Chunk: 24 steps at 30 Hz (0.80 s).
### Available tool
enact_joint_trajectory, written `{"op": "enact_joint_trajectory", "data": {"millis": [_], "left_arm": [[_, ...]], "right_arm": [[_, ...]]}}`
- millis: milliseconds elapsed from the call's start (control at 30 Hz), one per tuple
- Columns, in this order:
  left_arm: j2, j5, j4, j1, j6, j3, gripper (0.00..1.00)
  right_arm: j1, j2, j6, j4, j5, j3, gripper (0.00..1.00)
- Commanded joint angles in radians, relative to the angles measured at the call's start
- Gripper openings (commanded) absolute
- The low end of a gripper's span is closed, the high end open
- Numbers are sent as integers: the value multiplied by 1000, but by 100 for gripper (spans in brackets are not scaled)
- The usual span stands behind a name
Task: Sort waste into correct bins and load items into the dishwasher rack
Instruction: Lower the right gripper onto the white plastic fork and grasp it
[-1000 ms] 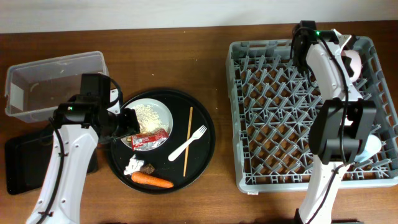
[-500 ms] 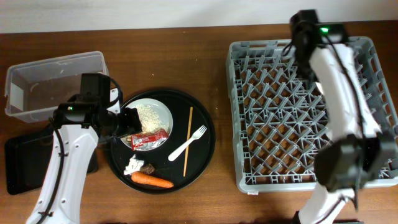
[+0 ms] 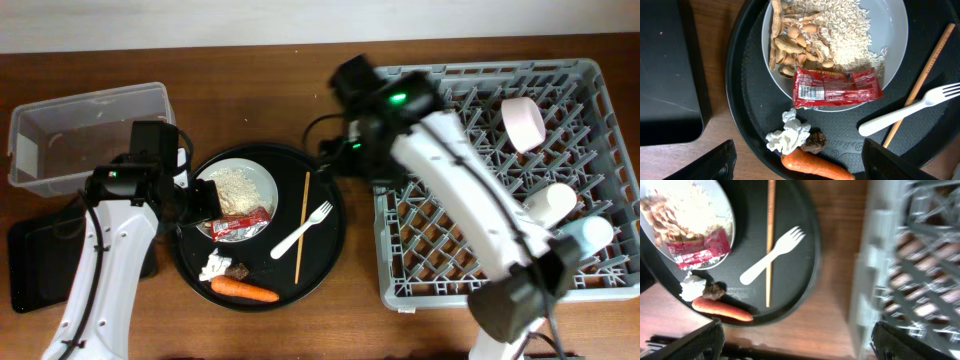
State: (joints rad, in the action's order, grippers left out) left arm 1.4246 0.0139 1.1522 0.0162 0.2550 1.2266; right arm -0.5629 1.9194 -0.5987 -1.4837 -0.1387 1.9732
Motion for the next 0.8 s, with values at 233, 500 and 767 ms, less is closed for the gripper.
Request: {"op": "enact_joint_trajectory", "data": {"millis": [233, 500, 767], "left_arm": [[-15, -37, 9, -5, 6, 5, 80], [-15, -37, 8, -5, 6, 5, 80], [-15, -37, 8, -5, 6, 5, 80]], "right_arm": [[-168, 183, -364, 301, -11, -240, 95], [-171, 184, -379, 576, 25, -477, 78], [-171, 184, -379, 597, 27, -497, 40]]}}
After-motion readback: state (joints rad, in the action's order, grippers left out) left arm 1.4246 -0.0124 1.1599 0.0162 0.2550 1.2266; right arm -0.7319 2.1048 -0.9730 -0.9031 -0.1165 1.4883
